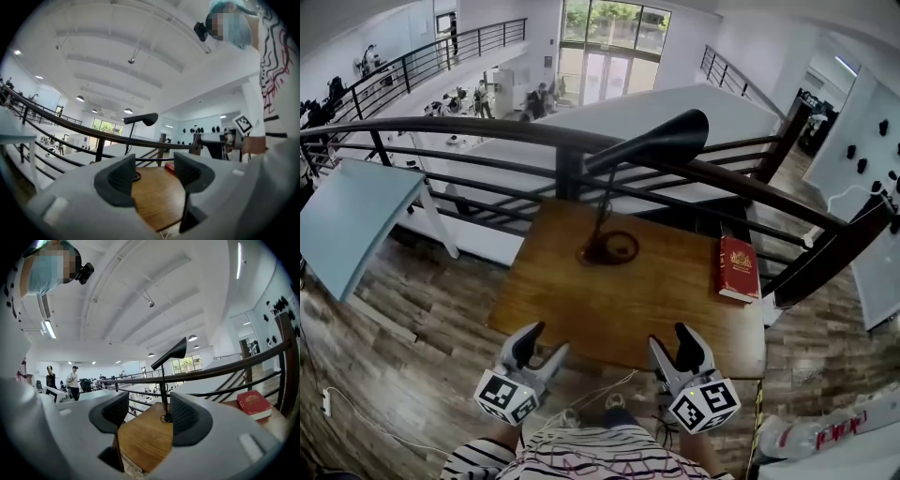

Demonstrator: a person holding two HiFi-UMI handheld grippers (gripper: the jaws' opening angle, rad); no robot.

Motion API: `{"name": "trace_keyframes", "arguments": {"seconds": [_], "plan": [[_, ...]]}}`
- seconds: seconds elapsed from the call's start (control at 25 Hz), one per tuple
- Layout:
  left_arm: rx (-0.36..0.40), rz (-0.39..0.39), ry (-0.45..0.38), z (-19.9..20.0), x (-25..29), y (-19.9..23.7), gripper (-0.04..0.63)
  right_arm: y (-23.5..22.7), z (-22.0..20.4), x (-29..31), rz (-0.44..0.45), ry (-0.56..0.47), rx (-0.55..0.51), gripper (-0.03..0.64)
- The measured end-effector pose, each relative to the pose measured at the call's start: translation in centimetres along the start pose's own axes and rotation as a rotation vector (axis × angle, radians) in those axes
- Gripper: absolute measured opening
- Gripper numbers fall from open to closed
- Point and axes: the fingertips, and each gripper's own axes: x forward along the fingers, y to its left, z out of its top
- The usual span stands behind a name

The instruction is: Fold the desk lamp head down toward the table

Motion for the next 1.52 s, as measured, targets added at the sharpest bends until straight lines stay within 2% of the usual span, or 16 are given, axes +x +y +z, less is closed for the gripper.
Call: {"name": "trace_keyframes", "arguments": {"seconds": [0.28, 0.64, 0.84, 1.08, 1.32, 1.52], "plan": [[0.026, 0.006, -0.008, 0.5, 4.9, 0.3, 0.252, -4.4, 1.4, 2.6, 0.024, -0.021, -0.005, 0.259], [0.045, 0.044, -0.011, 0.3, 13.6, -0.8, 0.252, -12.8, 3.8, 5.5, 0.077, -0.032, -0.023, 0.258], [0.067, 0.081, -0.010, -0.4, 18.3, -0.7, 0.252, -17.2, 4.9, 7.5, 0.114, -0.038, -0.057, 0.253], [0.104, 0.161, -0.022, -0.8, 23.0, 0.3, 0.252, -21.6, 6.6, 9.9, 0.170, -0.057, -0.113, 0.249], [0.145, 0.200, -0.028, -0.4, 26.5, 0.7, 0.252, -25.0, 10.0, 11.4, 0.188, -0.127, -0.140, 0.242], [0.163, 0.206, -0.036, 0.3, 28.9, 1.8, 0.249, -26.9, 13.3, 12.9, 0.183, -0.185, -0.207, 0.227]]}}
